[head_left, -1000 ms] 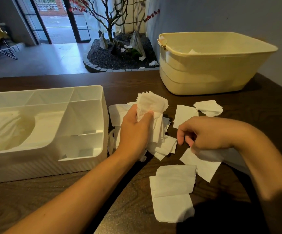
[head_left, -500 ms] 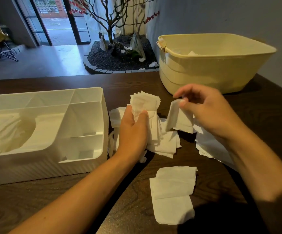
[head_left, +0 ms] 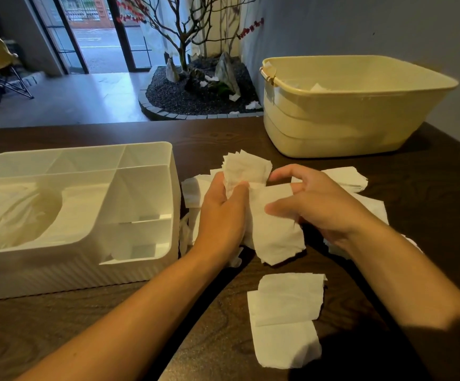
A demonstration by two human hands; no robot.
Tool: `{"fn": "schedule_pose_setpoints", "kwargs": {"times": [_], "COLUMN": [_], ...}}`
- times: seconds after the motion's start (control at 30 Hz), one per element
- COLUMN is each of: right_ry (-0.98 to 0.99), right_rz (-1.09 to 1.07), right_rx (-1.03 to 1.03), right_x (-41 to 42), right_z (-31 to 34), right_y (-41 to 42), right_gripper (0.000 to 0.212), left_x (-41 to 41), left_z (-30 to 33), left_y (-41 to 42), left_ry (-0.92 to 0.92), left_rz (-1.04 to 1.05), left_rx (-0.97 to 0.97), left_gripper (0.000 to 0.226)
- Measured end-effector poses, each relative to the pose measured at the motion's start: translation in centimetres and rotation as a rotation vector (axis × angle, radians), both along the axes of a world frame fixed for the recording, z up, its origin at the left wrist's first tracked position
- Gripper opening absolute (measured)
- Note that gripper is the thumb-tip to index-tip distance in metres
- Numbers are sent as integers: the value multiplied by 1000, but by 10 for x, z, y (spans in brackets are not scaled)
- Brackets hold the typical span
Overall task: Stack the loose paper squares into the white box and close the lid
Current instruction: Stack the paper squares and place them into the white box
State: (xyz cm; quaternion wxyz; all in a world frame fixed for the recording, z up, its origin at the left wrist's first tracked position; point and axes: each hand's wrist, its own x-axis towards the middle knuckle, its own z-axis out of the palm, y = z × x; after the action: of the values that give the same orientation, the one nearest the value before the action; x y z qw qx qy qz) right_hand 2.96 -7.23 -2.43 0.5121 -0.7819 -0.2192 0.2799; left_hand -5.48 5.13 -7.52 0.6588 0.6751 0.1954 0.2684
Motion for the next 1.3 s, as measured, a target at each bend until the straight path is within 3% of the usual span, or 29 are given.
{"fn": "schedule_pose_setpoints", "kwargs": {"times": [0.2,0.37,0.47,0.57,0.8,0.93,1.0,1.07,1.17,1.3], "right_ry": [-7,-285,-354,-370,-367,-582,-635,-552,-479,-444], "right_rz": [-170,-157,-187,-231,-172,-154,-150,-76,34,52], "right_rx": [335,316,325,321,8,-462,-761,-953,-991,-697], "right_x": [3,-5,-5,-3,13,30,35,39,40,30], "right_z": [-1,-10,-17,-18,5,22,20,15,7,1], "right_y": [2,5,8,7,-10,-43,-60,-74,-82,-71], "right_gripper": [34,22,24,30,30,24,35,59,91,62], "left_x": [-1,-2,-2,-3,-8,-7,-5,-4,-3,-6], "left_z": [2,5,2,4,7,14,14,13,10,4], "left_y": [0,-5,-4,-5,-7,-17,-19,-23,-30,-31], "left_ry": [-10,-3,5,1,-1,-4,8,25,24,18], "left_rz": [-1,-89,-170,-227,-184,-214,-225,-227,-219,-213], "left_rx": [-33,-57,-66,58,238,228,215,218,201,218], "left_gripper": [27,37,47,28,28,29,31,32,32,33]}}
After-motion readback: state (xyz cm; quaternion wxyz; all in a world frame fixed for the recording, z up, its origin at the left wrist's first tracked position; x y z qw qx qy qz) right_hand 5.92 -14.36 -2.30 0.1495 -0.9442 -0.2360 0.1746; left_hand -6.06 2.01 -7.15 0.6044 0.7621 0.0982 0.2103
